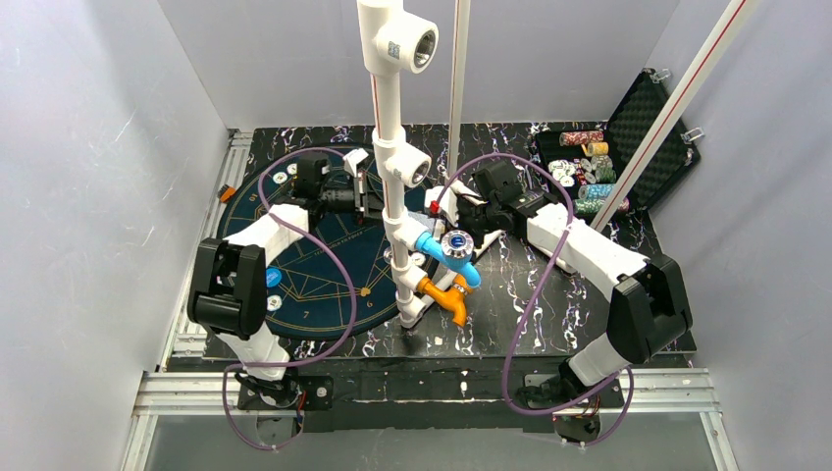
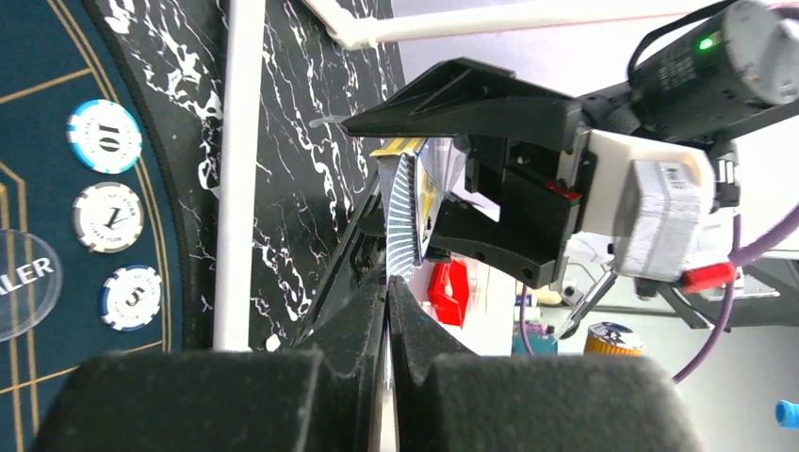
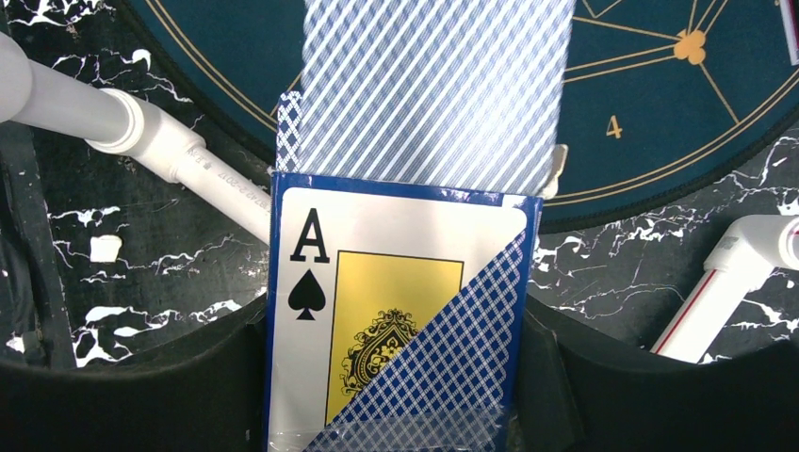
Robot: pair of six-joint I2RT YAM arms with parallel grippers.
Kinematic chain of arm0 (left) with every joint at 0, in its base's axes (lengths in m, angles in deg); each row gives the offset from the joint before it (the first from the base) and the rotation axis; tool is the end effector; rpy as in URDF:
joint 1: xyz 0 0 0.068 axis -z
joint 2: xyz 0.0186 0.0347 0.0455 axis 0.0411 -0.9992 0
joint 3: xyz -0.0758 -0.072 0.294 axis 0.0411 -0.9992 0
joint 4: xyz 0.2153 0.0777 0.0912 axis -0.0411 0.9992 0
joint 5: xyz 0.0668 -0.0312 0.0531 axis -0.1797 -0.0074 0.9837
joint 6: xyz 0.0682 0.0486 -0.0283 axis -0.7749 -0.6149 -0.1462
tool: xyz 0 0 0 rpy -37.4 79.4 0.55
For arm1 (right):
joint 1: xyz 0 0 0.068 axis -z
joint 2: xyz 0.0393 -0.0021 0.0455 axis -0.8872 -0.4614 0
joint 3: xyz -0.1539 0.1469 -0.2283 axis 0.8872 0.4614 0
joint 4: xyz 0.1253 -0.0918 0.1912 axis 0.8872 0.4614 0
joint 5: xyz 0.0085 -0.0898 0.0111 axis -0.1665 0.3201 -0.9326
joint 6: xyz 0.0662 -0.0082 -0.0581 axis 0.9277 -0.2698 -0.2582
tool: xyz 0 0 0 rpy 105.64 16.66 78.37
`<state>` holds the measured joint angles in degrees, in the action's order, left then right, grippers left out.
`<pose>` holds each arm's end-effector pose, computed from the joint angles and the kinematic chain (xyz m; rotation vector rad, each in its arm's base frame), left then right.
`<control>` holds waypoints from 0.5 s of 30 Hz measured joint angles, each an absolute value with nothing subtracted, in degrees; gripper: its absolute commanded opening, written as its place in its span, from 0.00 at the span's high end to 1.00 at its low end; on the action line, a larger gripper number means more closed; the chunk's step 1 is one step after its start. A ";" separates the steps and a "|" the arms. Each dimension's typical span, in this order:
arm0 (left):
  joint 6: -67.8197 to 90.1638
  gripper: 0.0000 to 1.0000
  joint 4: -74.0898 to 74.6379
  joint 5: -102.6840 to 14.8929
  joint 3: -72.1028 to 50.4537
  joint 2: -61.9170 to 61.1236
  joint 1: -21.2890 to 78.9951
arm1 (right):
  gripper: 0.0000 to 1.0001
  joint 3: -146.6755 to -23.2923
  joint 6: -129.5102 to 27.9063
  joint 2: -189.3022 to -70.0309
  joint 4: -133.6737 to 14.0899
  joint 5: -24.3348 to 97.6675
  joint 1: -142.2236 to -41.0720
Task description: Distribute texas hold em gaming equipment
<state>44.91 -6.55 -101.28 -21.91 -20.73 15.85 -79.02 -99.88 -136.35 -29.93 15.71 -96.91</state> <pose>0.3417 -0.1557 0.2894 0.2345 2.1761 -1.7657 0.2583 0.2225 0.2965 -1.6271 1.6948 0.5338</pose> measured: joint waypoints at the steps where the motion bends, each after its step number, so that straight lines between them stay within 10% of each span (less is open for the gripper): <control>1: 44.74 1.00 -6.55 -101.74 -21.91 -20.52 14.98 | 0.99 -78.67 -99.90 -136.22 -30.04 15.71 -96.91; 15: 16.39 1.00 27.83 -101.68 -10.72 -15.95 -1.07 | 0.99 -77.77 -99.99 -135.98 -30.52 15.64 -96.91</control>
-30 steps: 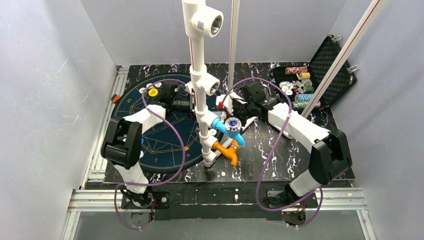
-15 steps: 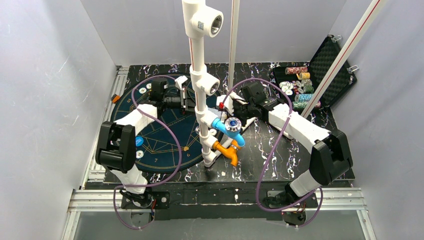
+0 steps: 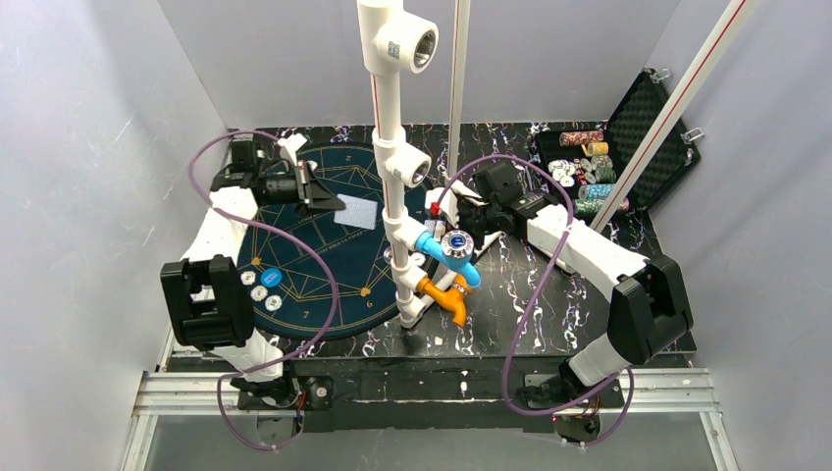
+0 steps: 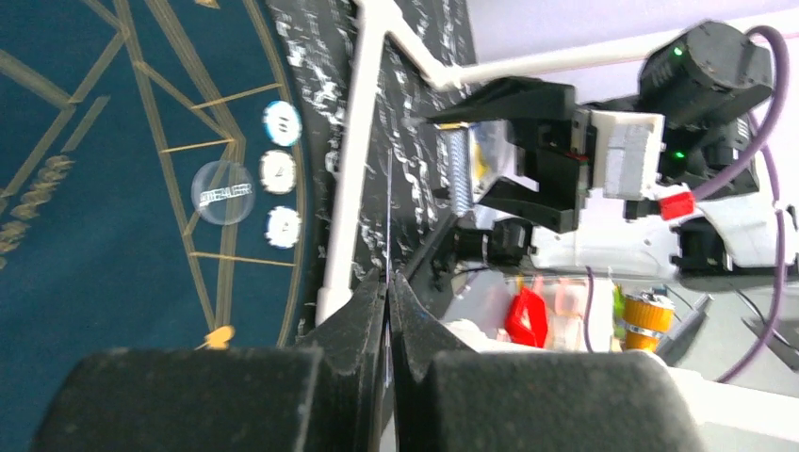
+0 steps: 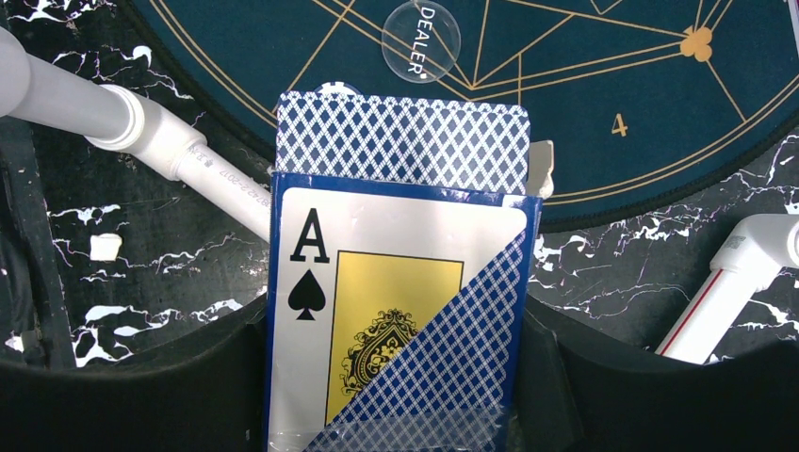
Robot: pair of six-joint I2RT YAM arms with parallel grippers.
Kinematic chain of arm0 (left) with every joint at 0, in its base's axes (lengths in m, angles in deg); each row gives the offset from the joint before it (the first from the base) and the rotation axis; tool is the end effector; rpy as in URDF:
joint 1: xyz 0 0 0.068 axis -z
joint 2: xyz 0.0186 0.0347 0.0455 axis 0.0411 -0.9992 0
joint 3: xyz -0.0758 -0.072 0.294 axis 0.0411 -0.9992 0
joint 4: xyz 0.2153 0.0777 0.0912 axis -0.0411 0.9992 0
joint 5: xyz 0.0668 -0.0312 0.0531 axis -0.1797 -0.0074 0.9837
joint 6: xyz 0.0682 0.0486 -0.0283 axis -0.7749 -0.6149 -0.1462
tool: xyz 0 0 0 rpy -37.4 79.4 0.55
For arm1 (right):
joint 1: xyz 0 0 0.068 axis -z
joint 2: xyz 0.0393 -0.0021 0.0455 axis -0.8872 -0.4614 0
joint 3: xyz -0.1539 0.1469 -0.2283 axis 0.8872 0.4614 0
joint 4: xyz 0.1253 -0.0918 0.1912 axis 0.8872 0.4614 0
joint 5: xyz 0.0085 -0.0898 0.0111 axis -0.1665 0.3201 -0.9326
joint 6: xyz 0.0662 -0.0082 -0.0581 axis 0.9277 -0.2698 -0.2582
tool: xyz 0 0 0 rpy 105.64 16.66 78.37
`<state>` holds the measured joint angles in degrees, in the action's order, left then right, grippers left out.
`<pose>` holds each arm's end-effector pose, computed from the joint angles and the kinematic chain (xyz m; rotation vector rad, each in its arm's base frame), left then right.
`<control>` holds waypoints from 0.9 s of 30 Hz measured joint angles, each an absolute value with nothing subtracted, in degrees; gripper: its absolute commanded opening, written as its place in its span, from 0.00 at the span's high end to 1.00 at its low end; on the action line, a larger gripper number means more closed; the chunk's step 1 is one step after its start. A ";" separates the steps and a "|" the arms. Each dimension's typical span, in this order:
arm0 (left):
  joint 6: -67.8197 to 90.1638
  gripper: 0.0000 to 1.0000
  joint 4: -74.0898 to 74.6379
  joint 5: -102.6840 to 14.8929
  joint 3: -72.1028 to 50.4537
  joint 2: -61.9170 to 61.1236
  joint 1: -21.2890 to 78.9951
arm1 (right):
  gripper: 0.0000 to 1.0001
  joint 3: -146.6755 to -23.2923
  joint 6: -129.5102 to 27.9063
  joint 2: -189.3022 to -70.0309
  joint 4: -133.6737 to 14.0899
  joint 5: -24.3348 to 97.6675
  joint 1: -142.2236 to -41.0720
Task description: Distribute texas hold em gaming equipment
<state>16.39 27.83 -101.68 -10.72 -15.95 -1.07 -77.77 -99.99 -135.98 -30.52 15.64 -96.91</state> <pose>0.3408 -0.0516 0.3276 0.1985 2.1535 -1.4490 0.2560 0.2210 0.2923 -1.6308 1.6970 0.5359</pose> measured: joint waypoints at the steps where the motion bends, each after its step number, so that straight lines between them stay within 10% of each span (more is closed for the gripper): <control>1: 12.74 1.00 31.92 -101.24 -9.81 -15.86 -2.82 | 0.99 -77.77 -99.99 -135.98 -30.54 15.64 -96.91; 13: -24.92 1.00 64.94 -90.51 -10.05 -17.06 -20.89 | 0.99 -76.37 -100.10 -135.41 -30.74 15.64 -96.91; 27: -40.24 1.00 67.65 -74.94 -17.39 -22.07 -22.97 | 0.99 -75.06 -100.29 -134.60 -31.02 15.64 -96.91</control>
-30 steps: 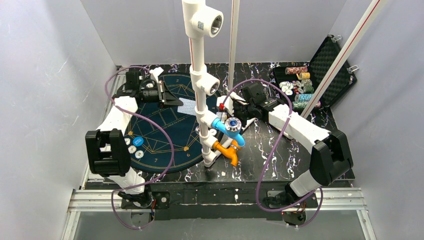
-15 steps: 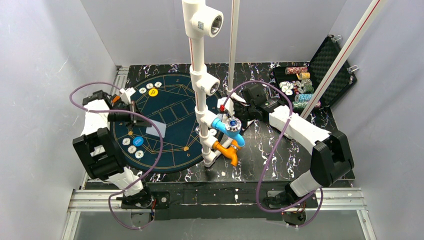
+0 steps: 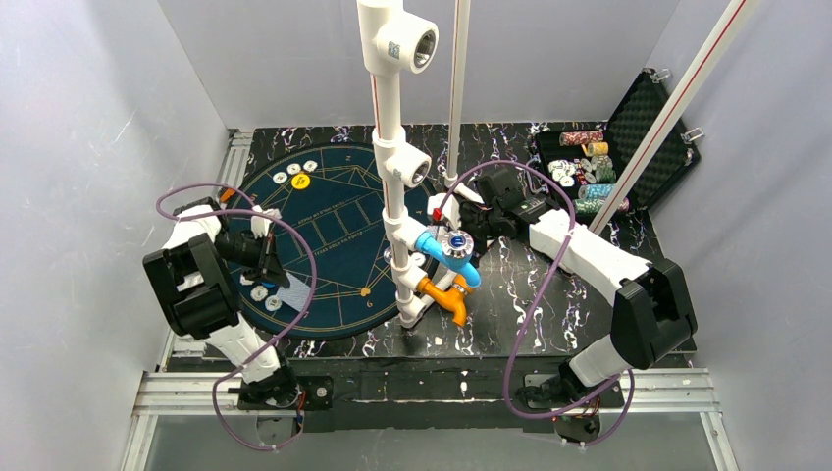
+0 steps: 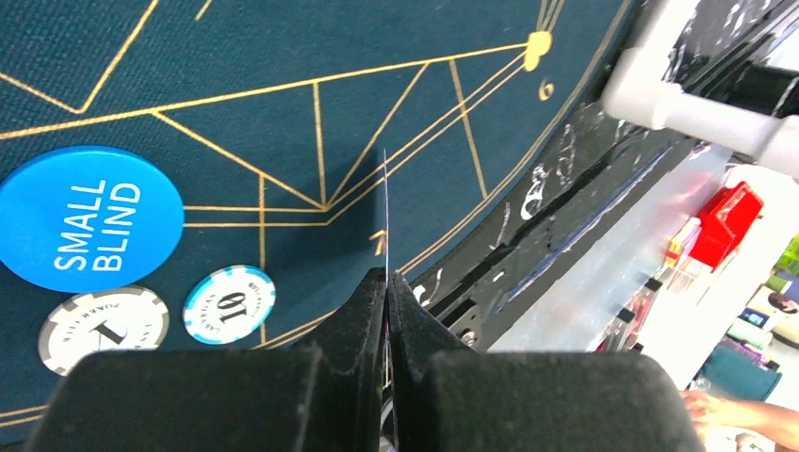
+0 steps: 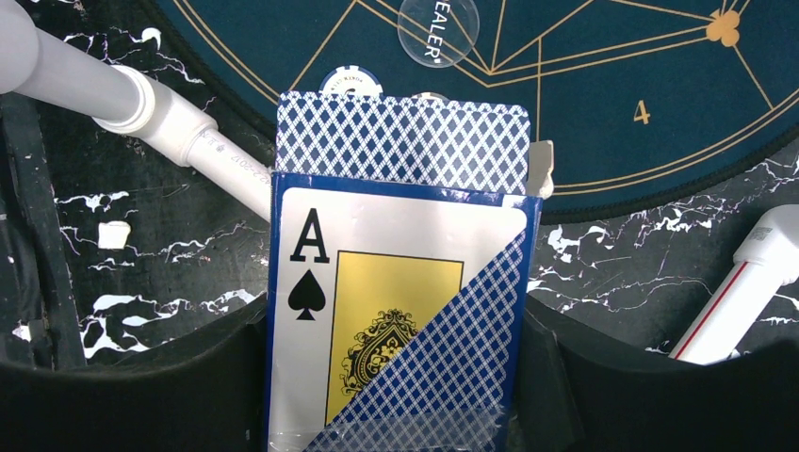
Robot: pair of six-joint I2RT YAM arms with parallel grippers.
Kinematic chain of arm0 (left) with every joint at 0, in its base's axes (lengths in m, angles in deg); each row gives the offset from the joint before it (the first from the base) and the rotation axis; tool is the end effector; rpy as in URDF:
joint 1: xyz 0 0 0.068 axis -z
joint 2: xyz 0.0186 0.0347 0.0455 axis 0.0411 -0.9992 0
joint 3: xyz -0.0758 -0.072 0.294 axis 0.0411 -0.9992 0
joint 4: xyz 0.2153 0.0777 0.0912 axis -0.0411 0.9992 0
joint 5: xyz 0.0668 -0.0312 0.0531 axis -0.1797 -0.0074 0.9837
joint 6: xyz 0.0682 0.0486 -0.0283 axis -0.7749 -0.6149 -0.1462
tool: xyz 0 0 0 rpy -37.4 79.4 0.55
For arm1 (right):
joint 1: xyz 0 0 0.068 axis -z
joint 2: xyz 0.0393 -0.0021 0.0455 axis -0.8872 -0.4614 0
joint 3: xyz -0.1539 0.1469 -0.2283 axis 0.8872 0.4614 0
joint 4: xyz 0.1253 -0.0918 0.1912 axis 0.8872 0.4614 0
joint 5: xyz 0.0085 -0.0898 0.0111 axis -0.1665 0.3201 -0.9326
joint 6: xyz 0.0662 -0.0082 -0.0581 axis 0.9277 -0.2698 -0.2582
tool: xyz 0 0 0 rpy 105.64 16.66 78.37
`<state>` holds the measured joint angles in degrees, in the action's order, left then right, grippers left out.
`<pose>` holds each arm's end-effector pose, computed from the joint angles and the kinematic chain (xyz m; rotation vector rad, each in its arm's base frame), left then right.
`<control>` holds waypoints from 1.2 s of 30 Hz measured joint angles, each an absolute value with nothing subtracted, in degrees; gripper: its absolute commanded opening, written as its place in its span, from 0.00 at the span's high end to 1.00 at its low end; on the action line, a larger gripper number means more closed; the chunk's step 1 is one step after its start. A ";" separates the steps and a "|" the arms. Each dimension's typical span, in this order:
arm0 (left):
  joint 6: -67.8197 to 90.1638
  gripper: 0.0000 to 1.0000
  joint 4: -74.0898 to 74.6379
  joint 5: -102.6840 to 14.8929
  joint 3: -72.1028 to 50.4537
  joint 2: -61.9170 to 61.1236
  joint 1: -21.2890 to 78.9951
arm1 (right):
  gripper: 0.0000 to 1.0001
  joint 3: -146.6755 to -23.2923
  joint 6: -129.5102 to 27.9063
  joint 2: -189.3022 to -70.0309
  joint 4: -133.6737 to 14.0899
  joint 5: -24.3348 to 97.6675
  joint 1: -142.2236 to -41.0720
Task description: Distribute texas hold em gaming equipment
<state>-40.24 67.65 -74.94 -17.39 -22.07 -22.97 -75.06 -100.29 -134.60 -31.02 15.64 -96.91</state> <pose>0.2638 0.0697 0.2134 0.2872 2.7106 -0.9068 0.2482 0.2157 0.2851 -1.6405 1.7052 0.5379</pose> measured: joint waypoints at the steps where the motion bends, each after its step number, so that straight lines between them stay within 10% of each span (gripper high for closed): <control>1: -40.77 1.00 67.17 -74.05 -17.63 -22.83 -22.97 | 0.99 -75.06 -100.29 -134.54 -30.98 15.64 -96.91; 15: -42.25 0.97 59.70 -66.07 -22.94 -27.42 -18.90 | 0.99 -75.06 -100.31 -134.45 -30.96 15.66 -96.91; 31: -38.25 0.22 56.48 -64.69 -23.58 -17.76 -15.12 | 0.99 -75.04 -100.29 -134.45 -31.00 15.45 -96.91; 36: -31.30 0.18 54.85 -72.12 -16.78 -15.34 -9.42 | 0.99 -73.31 -99.86 -134.43 -32.88 13.81 -96.93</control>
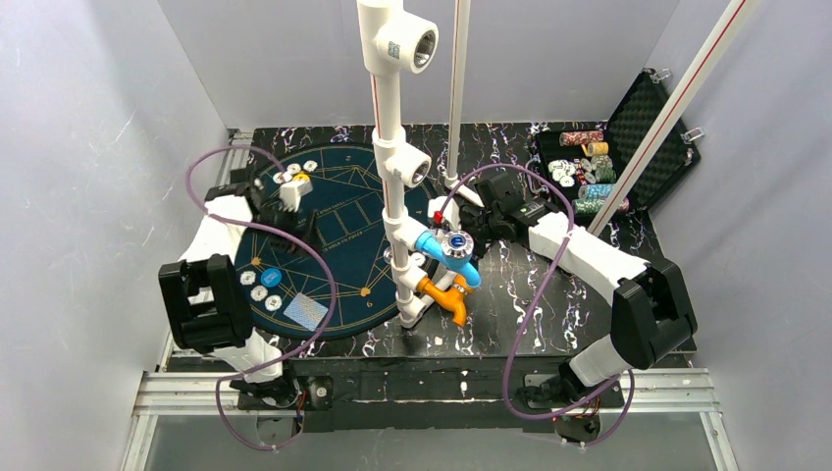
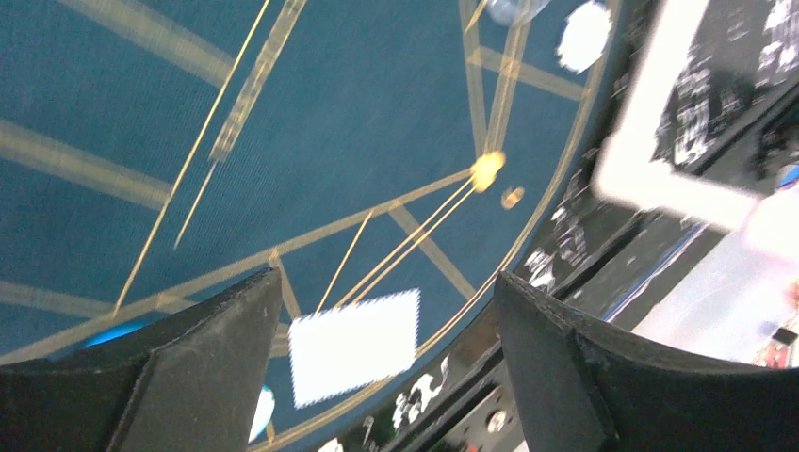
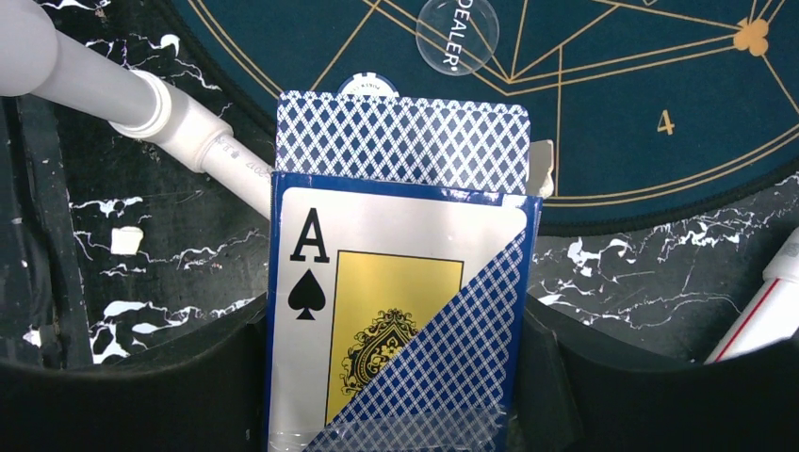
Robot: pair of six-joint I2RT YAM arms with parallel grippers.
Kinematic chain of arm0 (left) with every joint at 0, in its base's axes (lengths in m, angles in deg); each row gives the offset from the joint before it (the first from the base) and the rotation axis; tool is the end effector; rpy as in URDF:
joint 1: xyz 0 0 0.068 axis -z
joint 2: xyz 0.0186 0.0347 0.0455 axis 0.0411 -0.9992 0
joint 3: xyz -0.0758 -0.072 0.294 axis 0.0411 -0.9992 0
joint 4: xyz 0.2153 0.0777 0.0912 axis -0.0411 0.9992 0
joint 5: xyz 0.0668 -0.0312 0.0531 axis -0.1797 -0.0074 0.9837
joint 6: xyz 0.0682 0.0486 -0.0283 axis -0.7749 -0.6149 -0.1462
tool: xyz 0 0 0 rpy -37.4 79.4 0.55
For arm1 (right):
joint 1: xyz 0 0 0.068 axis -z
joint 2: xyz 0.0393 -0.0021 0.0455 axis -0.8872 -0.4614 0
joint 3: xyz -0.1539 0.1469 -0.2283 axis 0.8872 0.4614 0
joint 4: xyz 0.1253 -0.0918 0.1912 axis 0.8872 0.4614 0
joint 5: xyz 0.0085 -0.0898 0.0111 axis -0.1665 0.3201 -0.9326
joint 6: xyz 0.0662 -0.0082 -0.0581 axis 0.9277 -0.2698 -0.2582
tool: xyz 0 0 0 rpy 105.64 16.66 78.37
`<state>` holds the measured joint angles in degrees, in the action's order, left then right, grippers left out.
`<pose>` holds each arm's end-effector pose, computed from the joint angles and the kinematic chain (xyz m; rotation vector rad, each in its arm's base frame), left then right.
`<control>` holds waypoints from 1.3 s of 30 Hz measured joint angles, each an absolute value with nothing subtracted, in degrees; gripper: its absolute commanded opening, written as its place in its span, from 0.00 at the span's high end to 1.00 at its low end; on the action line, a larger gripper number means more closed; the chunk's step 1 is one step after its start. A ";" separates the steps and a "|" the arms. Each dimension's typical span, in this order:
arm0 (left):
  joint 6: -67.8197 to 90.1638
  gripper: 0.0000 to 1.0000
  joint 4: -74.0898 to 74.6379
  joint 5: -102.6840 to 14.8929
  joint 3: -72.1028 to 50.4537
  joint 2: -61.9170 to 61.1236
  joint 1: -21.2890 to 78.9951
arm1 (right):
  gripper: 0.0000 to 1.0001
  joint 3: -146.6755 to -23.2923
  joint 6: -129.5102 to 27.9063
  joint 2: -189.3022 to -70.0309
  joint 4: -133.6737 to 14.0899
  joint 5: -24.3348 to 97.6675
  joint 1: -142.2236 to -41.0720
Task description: Distribute texas hold em gaming equipment
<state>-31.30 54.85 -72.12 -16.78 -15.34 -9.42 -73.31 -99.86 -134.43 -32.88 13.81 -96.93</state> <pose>0.2906 0.0127 0.2456 0.5339 2.5609 -0.6911 0.2454 0.2165 0.2799 -1.6382 1.6913 0.5779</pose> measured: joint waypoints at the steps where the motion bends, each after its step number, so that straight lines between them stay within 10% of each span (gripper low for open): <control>1: -28.99 0.18 53.40 -73.79 -15.20 -15.38 -6.97 | 0.99 -73.01 -99.77 -134.45 -33.12 13.50 -96.98; 23: 11.80 0.23 22.17 -100.80 -4.95 -33.65 20.70 | 0.99 -71.04 -98.06 -136.11 -40.16 17.24 -98.66; 39: 14.12 0.65 22.19 -102.46 -5.08 -37.11 23.06 | 0.99 -71.04 -97.43 -136.20 -39.63 18.96 -98.66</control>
<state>14.12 22.19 -102.46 -5.08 -37.11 23.06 -71.04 -97.43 -136.20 -39.63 18.96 -98.66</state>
